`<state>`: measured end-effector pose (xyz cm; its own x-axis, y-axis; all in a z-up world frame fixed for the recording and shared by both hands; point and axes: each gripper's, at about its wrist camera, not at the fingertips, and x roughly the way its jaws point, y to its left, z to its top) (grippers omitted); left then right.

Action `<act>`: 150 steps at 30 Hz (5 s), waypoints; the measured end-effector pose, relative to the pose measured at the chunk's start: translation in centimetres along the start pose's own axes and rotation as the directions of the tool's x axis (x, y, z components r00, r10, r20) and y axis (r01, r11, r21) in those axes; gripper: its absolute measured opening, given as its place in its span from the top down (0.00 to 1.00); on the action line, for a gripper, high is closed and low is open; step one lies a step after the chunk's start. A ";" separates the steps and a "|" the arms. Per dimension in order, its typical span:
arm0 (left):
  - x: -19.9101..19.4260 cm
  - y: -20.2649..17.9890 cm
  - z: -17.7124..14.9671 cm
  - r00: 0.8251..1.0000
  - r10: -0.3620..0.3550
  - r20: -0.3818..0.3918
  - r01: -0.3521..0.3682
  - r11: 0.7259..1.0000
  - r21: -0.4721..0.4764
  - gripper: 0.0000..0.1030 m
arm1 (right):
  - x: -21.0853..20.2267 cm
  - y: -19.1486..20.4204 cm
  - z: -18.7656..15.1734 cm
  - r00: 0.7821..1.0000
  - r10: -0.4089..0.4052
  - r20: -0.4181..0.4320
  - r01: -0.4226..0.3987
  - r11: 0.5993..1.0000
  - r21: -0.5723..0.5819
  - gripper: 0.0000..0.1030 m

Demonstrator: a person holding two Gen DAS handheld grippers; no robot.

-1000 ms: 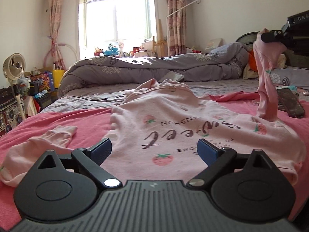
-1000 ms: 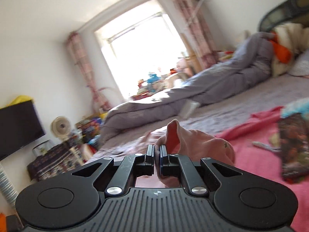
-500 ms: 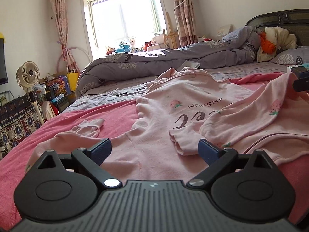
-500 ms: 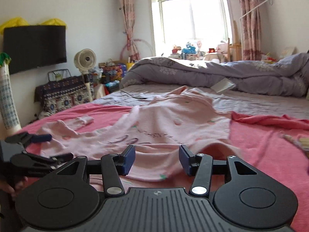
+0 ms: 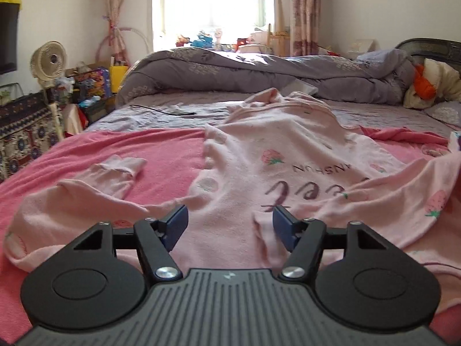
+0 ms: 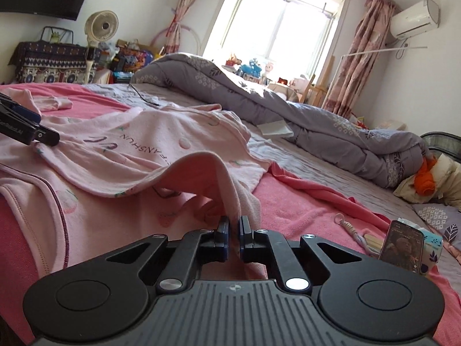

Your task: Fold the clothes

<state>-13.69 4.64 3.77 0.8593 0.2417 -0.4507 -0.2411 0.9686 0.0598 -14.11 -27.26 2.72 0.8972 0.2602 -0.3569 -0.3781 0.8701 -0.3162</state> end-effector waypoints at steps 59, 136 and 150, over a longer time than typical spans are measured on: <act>1.6 3.2 -1.0 0.890 -0.437 -0.131 0.305 0.783 -0.542 0.26 | 0.4 0.6 -2.2 0.997 -0.073 -0.030 0.074 0.997 0.020 0.54; 1.7 6.4 -3.3 0.947 -0.313 -0.078 0.248 0.861 -0.444 0.75 | -3.6 -3.4 -3.8 0.986 0.141 -0.086 -0.117 0.962 0.245 0.62; -2.9 7.1 -1.9 0.993 -0.092 -0.068 0.070 0.962 -0.264 0.24 | -5.3 -5.9 -6.1 0.959 0.260 -0.110 -0.210 0.918 0.337 0.59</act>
<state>-18.77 10.74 3.76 0.8451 0.1476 -0.5139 -0.2905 0.9336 -0.2096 -18.02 -36.33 1.11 0.7374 0.4296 -0.5213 -0.4583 0.8851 0.0811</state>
